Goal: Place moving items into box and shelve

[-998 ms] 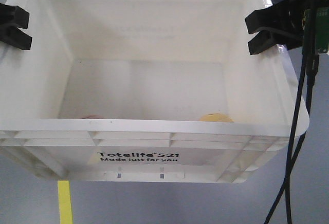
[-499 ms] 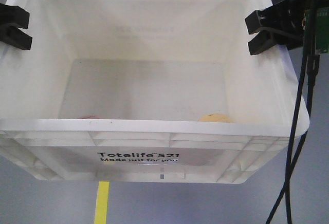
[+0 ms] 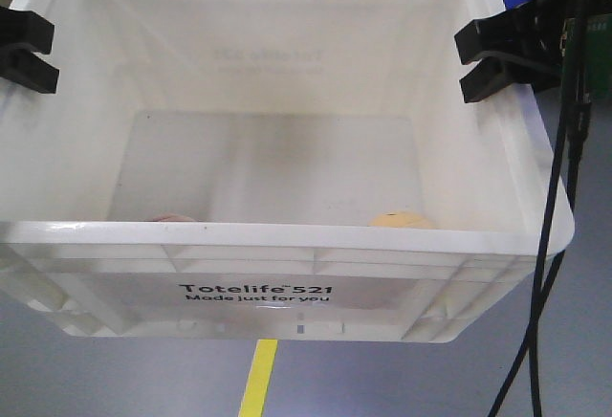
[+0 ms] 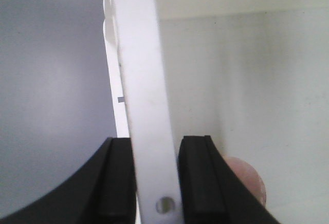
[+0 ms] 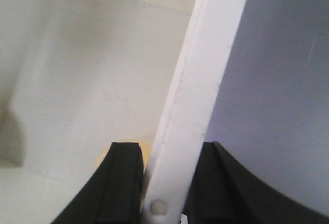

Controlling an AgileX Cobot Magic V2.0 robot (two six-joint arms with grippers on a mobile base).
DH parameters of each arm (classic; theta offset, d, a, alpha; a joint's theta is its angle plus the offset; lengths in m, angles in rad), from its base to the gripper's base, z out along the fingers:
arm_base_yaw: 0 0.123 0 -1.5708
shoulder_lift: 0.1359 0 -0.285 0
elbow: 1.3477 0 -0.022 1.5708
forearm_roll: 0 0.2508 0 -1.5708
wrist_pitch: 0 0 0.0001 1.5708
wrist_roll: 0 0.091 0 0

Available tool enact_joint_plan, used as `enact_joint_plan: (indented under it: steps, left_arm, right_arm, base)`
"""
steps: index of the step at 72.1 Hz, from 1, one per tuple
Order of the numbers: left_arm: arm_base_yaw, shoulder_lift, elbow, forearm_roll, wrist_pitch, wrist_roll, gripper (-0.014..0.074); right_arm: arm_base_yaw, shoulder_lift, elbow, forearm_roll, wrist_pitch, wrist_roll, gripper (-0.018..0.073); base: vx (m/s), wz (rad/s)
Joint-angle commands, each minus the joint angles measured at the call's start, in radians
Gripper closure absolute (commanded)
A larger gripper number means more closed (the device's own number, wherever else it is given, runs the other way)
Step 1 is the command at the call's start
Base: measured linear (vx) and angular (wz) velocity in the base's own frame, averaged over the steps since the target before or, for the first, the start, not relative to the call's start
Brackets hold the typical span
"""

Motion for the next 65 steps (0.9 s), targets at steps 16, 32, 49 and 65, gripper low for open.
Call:
enact_joint_plan:
  steps: [16,32,49,65]
  left_arm:
    - [-0.002,-0.039,-0.050,-0.018,-0.109,0.000,0.0613]
    - [-0.002,-0.039,-0.050,-0.018,-0.109,0.001,0.0613]
    - [-0.002,-0.039,-0.050,-0.018,-0.109,0.001,0.0613]
    - [-0.002,-0.039,-0.050,-0.018,-0.109,0.001,0.0613]
  right_arm:
    - [-0.001,-0.045,-0.041,0.027,-0.021,-0.035,0.0571]
    - [-0.001,-0.045,-0.041,0.027,-0.021,-0.035,0.0571]
    - [-0.001,-0.045,-0.041,0.027,-0.021,-0.035,0.0571]
    - [-0.001,-0.045,-0.041,0.027,-0.021,-0.035,0.0571]
  base:
    - [0.41,0.26]
    - [0.44,0.13]
    - [0.47,0.05]
    - [0.49,0.01]
